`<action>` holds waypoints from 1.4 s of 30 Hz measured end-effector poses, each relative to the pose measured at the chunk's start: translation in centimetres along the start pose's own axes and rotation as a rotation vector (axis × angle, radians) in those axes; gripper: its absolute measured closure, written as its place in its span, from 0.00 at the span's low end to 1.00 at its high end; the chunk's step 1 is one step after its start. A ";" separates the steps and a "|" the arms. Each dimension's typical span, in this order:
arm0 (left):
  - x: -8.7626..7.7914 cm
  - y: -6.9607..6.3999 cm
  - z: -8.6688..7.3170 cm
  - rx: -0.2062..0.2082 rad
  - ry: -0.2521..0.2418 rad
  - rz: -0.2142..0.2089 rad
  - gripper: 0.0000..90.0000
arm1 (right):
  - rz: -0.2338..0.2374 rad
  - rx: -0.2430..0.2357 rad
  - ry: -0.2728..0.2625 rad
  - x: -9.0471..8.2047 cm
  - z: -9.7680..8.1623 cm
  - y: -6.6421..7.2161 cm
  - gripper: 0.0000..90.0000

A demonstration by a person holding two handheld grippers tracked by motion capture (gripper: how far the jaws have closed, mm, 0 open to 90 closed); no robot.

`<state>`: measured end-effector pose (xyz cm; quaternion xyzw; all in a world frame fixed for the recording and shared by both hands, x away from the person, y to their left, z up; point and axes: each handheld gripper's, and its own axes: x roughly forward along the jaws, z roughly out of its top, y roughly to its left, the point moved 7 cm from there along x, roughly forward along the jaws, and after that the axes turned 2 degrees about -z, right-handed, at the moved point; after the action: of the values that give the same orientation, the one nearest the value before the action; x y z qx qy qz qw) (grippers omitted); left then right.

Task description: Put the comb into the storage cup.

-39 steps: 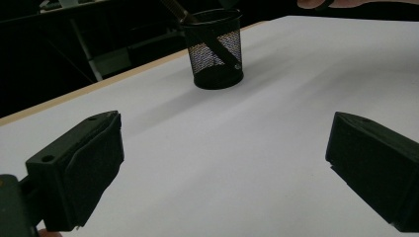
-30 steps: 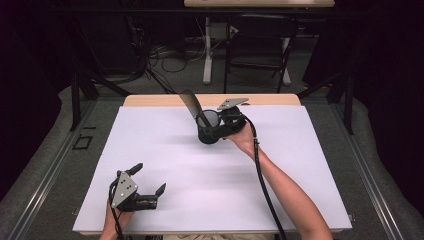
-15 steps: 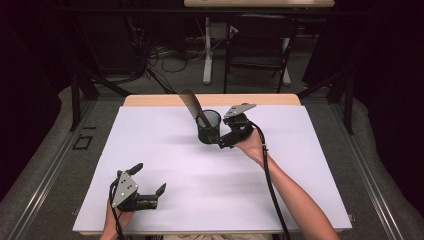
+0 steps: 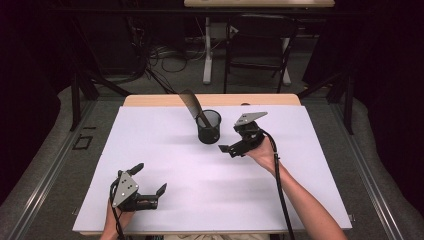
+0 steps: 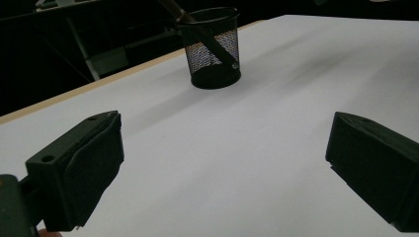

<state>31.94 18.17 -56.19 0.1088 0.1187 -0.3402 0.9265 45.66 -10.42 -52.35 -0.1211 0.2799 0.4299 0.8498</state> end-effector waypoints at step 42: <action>0.0 -0.1 0.0 0.003 0.002 0.002 0.02 | -0.015 -0.026 0.036 -5.8 -5.2 3.2 0.00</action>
<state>31.88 18.16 -56.20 0.1106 0.1189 -0.3395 0.9265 38.47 -14.66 -53.11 -0.1420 0.2884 0.4250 0.8462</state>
